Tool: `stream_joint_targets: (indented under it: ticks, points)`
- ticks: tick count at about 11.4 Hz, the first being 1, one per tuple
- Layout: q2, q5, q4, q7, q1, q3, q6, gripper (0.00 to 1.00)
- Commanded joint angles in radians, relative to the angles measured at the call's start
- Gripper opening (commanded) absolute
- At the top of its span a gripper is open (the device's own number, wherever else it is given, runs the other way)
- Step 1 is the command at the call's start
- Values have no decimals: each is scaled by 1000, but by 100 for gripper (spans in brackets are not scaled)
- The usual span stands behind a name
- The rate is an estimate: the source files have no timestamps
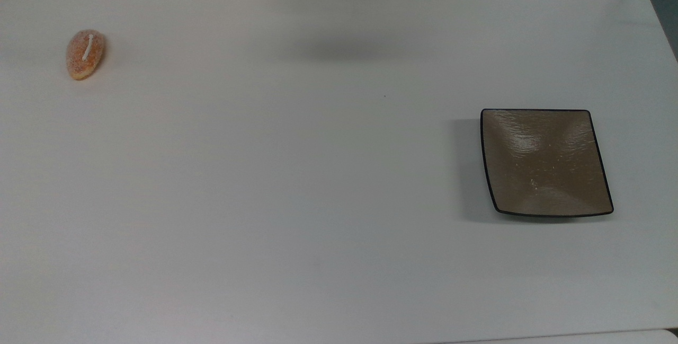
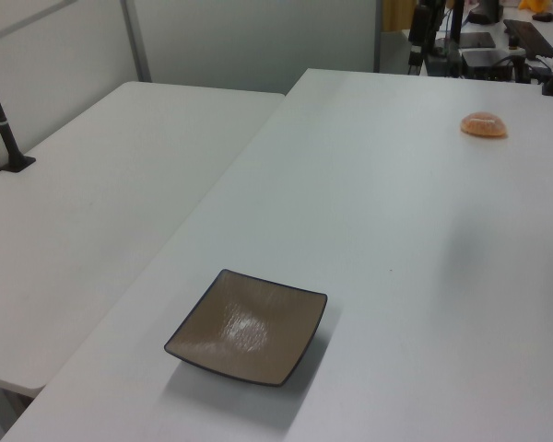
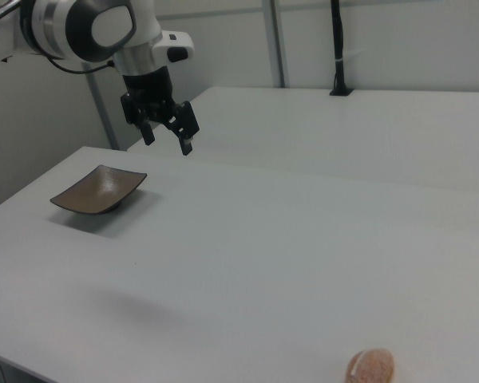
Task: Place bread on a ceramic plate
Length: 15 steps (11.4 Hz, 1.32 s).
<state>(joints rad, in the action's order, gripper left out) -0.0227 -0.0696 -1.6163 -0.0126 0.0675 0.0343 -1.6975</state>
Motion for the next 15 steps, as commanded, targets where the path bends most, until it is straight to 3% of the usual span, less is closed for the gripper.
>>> stream_joint_targets:
  ticks: [1,10,13,15]
  points:
    - [-19,4,-22,-15,21,13,-21,100]
    - [-19,8,-25,-27,-1,13,-11,100]
    - [-17,7,-31,-189,-60,13,-5,100]
    - [-17,8,-42,-228,-100,13,-7,100]
